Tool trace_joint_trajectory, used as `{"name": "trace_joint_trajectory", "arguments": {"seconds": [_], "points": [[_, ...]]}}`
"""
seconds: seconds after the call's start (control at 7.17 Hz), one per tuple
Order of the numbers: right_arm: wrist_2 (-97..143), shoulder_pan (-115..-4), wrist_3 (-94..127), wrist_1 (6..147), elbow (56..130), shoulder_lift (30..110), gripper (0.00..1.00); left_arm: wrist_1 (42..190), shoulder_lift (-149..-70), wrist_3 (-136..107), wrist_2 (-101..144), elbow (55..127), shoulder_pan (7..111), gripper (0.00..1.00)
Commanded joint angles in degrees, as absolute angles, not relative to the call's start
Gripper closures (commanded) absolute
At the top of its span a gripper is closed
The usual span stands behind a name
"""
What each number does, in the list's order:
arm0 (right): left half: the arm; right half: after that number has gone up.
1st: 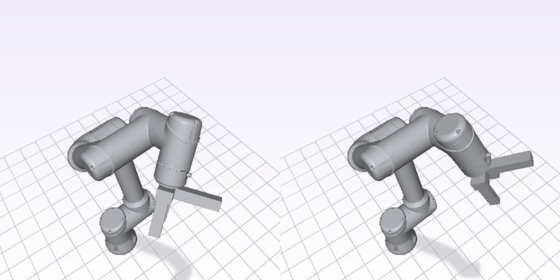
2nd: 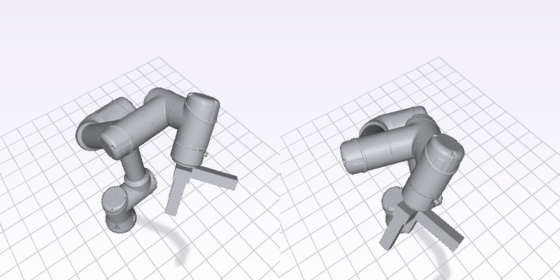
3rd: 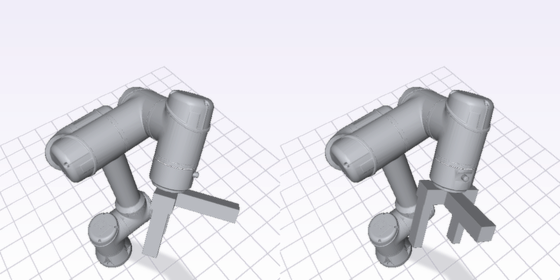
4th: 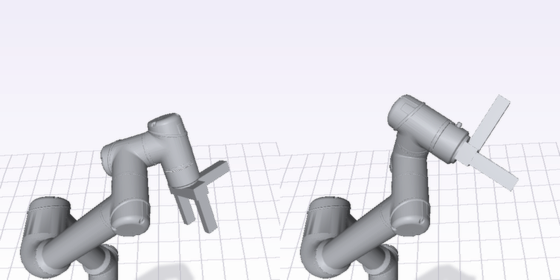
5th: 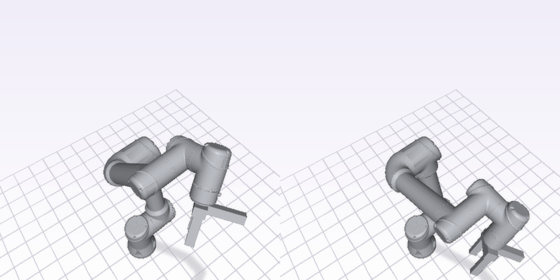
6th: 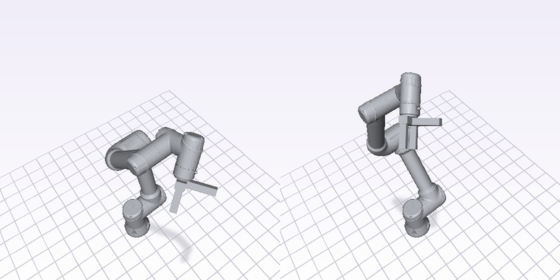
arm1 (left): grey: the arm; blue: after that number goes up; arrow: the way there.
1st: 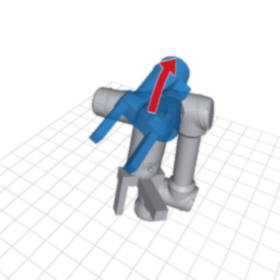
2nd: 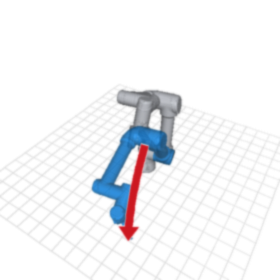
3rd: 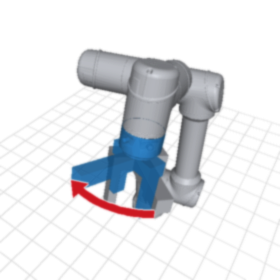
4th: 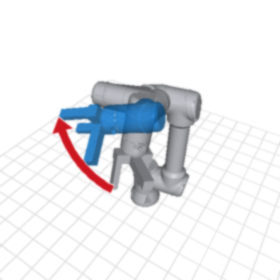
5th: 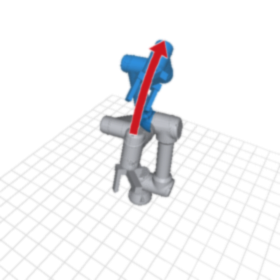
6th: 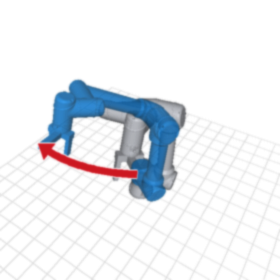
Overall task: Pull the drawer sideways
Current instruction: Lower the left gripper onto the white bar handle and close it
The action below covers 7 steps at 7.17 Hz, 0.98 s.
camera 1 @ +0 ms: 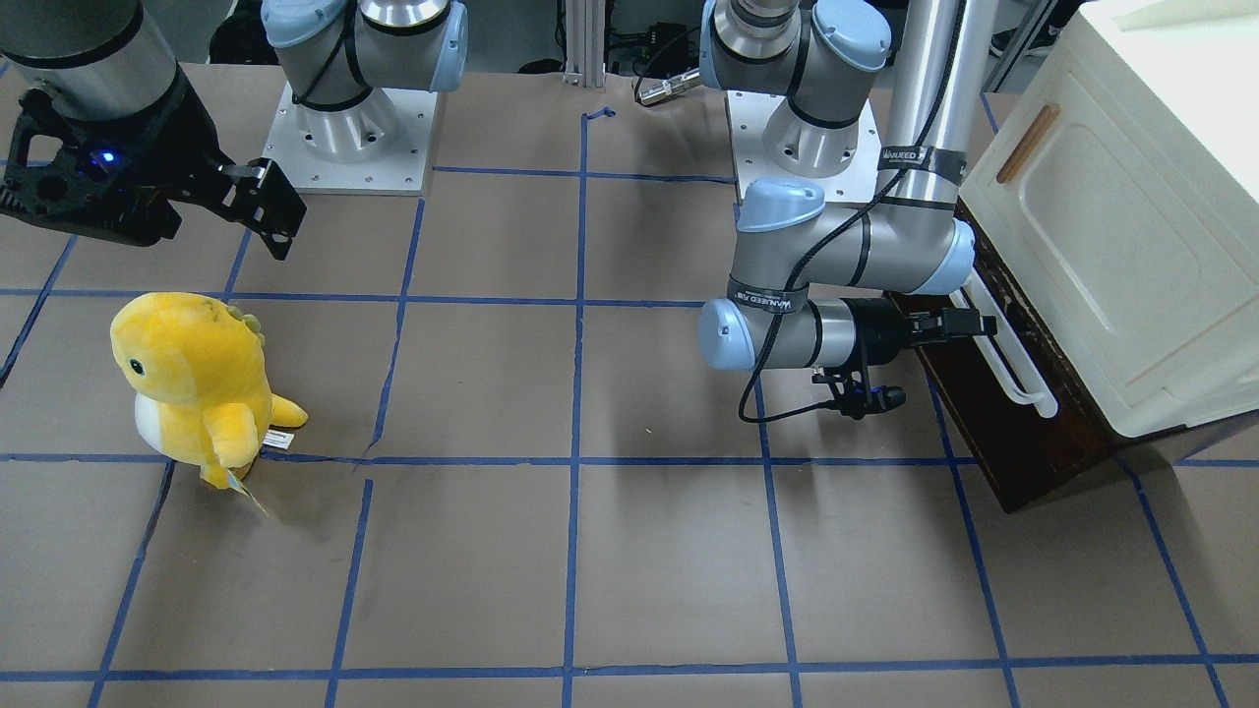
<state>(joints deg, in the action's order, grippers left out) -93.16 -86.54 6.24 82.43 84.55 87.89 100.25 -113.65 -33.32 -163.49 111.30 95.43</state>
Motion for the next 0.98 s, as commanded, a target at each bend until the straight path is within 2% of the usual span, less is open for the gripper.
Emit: {"name": "trace_joint_trajectory", "arguments": {"seconds": [0.0,0.14,0.28,0.84], "points": [[-93.16,-86.49,6.24,82.44,84.55,87.89,0.0,100.46,-113.64,-33.49,-163.65,111.27,95.36,0.52],[-93.16,-86.48,6.24,82.35,84.55,87.89,0.0,100.46,-113.64,-33.57,-163.65,111.36,95.36,0.64],[-93.16,-86.48,6.24,82.44,84.55,87.89,0.0,100.46,-113.56,-33.57,-163.65,111.27,95.36,0.69],[-93.16,-86.49,6.24,82.35,84.55,87.89,0.0,100.99,-113.29,-33.57,-163.65,111.27,95.71,0.73]]}}
